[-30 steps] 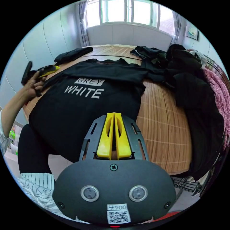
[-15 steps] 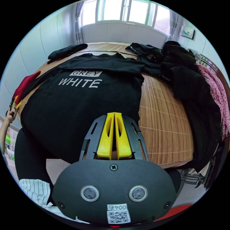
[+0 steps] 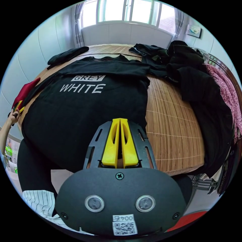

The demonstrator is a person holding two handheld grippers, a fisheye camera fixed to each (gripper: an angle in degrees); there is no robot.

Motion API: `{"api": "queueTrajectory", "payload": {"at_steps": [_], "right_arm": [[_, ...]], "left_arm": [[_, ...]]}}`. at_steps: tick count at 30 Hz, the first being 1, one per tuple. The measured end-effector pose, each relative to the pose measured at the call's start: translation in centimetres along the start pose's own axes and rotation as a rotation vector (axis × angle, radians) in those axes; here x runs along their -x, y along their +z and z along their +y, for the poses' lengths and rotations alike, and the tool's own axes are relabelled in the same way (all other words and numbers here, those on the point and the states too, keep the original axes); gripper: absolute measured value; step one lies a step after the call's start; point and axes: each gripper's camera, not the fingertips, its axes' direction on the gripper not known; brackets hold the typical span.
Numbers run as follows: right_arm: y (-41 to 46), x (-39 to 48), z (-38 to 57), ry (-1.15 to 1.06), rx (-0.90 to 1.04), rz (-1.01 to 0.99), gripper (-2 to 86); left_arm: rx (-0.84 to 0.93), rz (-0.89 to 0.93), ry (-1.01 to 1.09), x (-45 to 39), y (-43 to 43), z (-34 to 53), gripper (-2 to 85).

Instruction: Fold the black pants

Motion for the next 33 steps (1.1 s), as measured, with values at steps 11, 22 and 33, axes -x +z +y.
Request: {"api": "queueTrajectory", "payload": {"at_steps": [11,22,33], "right_arm": [[-1.5,-0.5,0.4,0.031,-0.013,-0.016,-0.7],[-3.9,-2.2,0.6,0.052,-0.023,-0.058,-0.8],[-7.6,-6.6,0.0,0.037,-0.003,-0.203,-0.8]], "left_arm": [[-0.055,-0.097,-0.063,5.0,4.9,4.5,7.6],[-0.035,-0.102,0.245,9.4,9.8,15.6,3.3],[0.096,0.118,1.011,-3.1,19.6,46.2,3.1]]}}
